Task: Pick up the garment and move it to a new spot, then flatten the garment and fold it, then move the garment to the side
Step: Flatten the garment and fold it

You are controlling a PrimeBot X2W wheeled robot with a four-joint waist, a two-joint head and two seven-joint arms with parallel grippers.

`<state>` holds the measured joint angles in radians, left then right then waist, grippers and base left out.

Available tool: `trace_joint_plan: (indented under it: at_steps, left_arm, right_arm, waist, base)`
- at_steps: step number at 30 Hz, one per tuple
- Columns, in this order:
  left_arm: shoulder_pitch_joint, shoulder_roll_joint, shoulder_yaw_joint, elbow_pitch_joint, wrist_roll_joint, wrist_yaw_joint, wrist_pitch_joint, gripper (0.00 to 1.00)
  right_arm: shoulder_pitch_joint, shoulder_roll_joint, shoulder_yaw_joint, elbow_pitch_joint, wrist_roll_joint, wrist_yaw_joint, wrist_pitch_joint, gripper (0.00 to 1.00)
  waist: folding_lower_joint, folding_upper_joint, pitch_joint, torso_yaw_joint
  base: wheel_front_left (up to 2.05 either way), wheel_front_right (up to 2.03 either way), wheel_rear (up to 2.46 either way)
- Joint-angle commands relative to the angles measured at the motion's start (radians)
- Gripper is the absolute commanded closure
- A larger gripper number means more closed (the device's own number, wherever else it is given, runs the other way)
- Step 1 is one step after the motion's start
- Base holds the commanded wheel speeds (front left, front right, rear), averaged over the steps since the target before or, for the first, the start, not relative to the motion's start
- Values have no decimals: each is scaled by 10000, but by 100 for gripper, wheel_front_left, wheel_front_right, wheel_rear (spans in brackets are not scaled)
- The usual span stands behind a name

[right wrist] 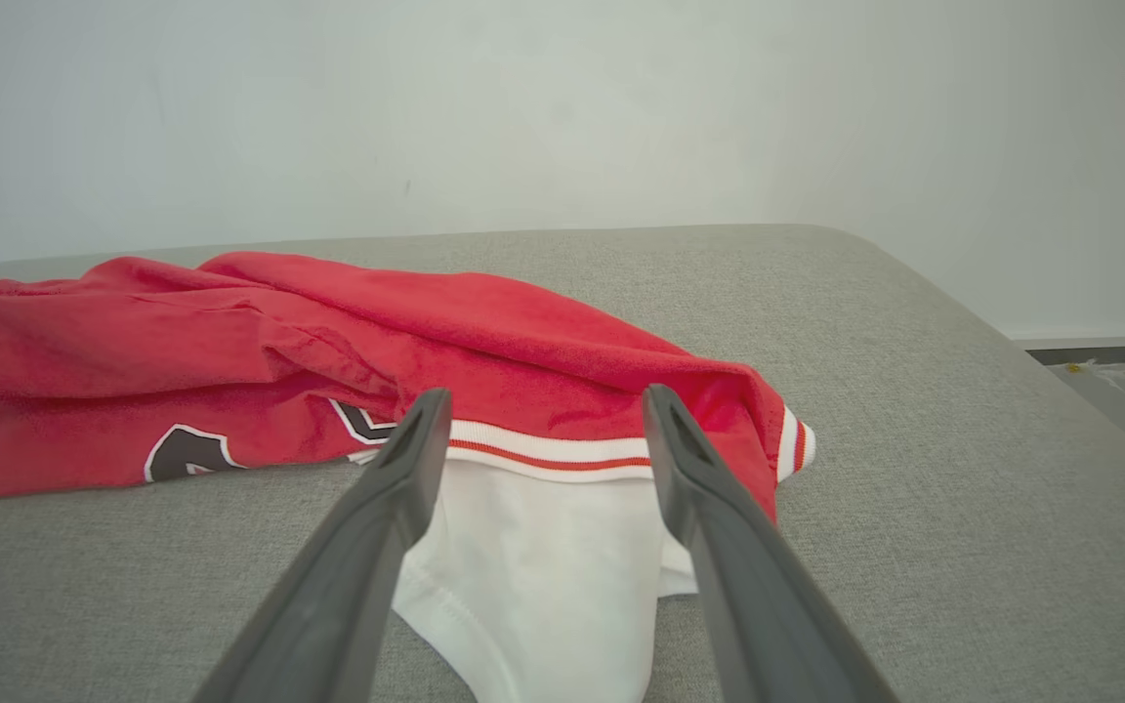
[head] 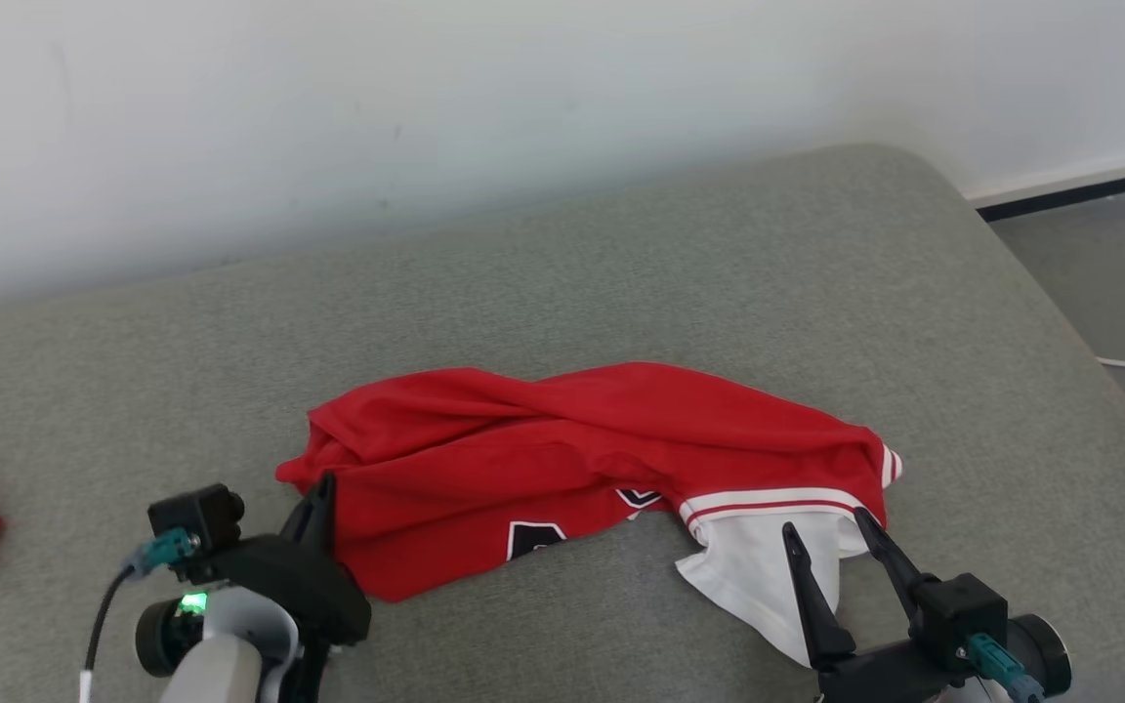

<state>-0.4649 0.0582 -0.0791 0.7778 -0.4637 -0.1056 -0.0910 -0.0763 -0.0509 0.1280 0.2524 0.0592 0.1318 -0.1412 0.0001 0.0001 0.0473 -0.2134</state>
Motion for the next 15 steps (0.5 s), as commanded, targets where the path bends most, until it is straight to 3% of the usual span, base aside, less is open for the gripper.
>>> trace_joint_plan:
  at_steps: [1,7,15]
  left_arm:
    - [321,-28,-94,-246,-111,-93,-235,100]
    - [1723,10,-760,-2058,-640,-243,-677,100]
    - [4376,328,-1323,-4628,-1268,-235,-92,100]
  right_arm:
    - [149,10,-56,-13,-11,-22,-31,0]
    - [363,8,-212,-34,95,-22,7,0]
    - [517,8,-282,-127,155,-22,67,0]
  waist:
    - [-1,-1,-120,275]
    - [-1,-1,-369,862]
    - [-1,-1,-515,1307]
  base:
    - [0,0,0]
    - [0,0,0]
    - [0,0,0]
